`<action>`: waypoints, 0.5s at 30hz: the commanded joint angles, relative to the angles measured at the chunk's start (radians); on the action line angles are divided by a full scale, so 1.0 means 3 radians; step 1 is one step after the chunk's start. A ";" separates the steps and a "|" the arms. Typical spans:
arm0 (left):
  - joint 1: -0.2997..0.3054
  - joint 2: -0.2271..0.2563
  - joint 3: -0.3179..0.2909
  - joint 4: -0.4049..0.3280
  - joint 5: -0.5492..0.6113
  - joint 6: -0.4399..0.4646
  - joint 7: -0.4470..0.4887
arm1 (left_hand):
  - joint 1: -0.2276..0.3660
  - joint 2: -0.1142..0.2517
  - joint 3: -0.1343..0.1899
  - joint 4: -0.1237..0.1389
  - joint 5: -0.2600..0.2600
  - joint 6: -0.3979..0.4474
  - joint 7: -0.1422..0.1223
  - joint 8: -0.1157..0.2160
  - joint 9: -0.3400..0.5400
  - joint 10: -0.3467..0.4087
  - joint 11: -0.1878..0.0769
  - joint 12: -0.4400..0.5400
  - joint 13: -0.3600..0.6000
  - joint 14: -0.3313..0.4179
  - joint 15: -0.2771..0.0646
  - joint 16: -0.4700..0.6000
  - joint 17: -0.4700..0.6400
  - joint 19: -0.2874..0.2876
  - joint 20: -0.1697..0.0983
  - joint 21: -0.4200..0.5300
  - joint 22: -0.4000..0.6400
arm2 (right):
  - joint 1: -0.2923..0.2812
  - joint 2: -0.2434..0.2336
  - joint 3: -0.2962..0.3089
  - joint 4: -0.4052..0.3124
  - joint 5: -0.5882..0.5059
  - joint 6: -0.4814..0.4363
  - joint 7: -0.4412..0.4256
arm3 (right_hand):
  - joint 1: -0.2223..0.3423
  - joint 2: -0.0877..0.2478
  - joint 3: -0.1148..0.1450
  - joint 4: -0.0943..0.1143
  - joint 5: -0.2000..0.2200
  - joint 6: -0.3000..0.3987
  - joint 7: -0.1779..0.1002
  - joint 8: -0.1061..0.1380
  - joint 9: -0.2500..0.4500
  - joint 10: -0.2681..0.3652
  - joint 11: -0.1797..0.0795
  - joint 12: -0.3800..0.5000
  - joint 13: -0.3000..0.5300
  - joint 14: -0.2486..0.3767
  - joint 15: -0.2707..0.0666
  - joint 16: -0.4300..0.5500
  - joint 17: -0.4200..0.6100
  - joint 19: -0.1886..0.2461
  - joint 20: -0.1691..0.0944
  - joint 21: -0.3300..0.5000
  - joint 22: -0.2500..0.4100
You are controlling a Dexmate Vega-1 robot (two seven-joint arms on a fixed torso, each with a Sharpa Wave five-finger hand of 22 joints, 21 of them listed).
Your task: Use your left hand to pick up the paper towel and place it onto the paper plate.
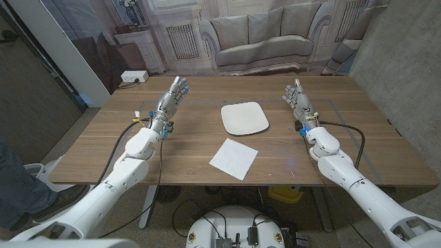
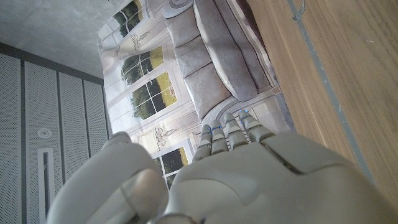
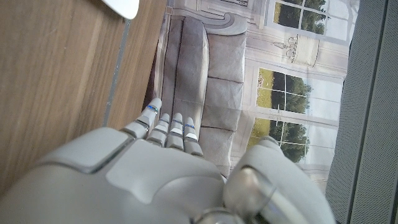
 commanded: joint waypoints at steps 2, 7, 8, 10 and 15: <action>0.0127 0.0031 -0.0020 -0.0059 0.0132 -0.0267 0.0008 | 0.0052 0.0004 -0.0003 -0.0025 0.0001 0.0050 -0.0004 0.0013 0.0015 0.0035 -0.0001 0.0010 0.0005 0.0058 0.0000 0.0016 0.0013 0.0047 -0.0055 0.0030 0.0011 | -0.0065 0.0016 0.0021 -0.0055 -0.0011 0.0035 -0.0076 | 0.0008 0.0015 -0.0017 -0.0007 0.0007 0.0036 -0.0008 0.0016 0.0009 0.0031 -0.0008 0.0025 0.0009 0.0021 -0.0001 0.0018 0.0007 0.0033 -0.0082 -0.0024 0.0017; 0.0147 0.0004 -0.0021 -0.0003 0.0165 -0.0429 -0.0030 | 0.0086 0.0006 -0.0001 -0.0045 -0.0001 0.0095 -0.0012 0.0021 0.0016 0.0081 0.0002 0.0017 0.0006 0.0101 -0.0007 0.0019 0.0013 0.0119 -0.0064 0.0048 0.0011 | -0.0094 0.0019 0.0027 -0.0097 -0.0017 0.0025 -0.0121 | 0.0010 0.0018 -0.0017 -0.0009 0.0006 0.0039 -0.0007 0.0016 0.0009 0.0034 -0.0011 0.0026 0.0009 0.0025 0.0005 0.0018 0.0007 0.0038 -0.0080 -0.0030 0.0017; 0.0152 0.0000 -0.0022 0.0003 0.0171 -0.0454 -0.0032 | 0.0091 0.0006 -0.0001 -0.0048 -0.0001 0.0098 -0.0012 0.0021 0.0017 0.0085 0.0002 0.0017 0.0006 0.0110 -0.0011 0.0021 0.0013 0.0131 -0.0070 0.0051 0.0011 | -0.0098 0.0016 0.0026 -0.0102 -0.0023 0.0028 -0.0121 | 0.0010 0.0018 -0.0018 -0.0010 0.0006 0.0041 -0.0005 0.0017 0.0009 0.0035 -0.0010 0.0026 0.0009 0.0025 0.0005 0.0017 0.0007 0.0039 -0.0080 -0.0032 0.0018; 0.0162 -0.0005 -0.0023 0.0017 0.0182 -0.0506 -0.0045 | 0.0101 0.0006 -0.0001 -0.0054 -0.0001 0.0107 -0.0013 0.0022 0.0017 0.0107 -0.0007 0.0023 0.0006 0.0125 -0.0014 0.0023 0.0013 0.0144 -0.0070 0.0053 0.0011 | -0.0110 0.0017 0.0030 -0.0128 -0.0024 0.0014 -0.0149 | 0.0010 0.0019 -0.0018 -0.0010 0.0006 0.0045 -0.0003 0.0018 0.0009 0.0037 -0.0015 0.0026 0.0009 0.0027 0.0004 0.0017 0.0007 0.0041 -0.0079 -0.0034 0.0018; 0.0165 -0.0006 -0.0017 0.0063 0.0220 -0.0641 -0.0106 | 0.0130 0.0007 -0.0001 -0.0070 -0.0001 0.0139 -0.0016 0.0024 0.0018 0.0137 -0.0014 0.0024 0.0007 0.0171 -0.0022 0.0027 0.0014 0.0176 -0.0070 0.0054 0.0011 | -0.0125 0.0011 0.0030 -0.0153 -0.0048 0.0026 -0.0168 | 0.0011 0.0022 -0.0018 -0.0012 0.0006 0.0046 -0.0008 0.0017 0.0009 0.0041 -0.0016 0.0027 0.0009 0.0033 0.0007 0.0018 0.0007 0.0043 -0.0078 -0.0040 0.0018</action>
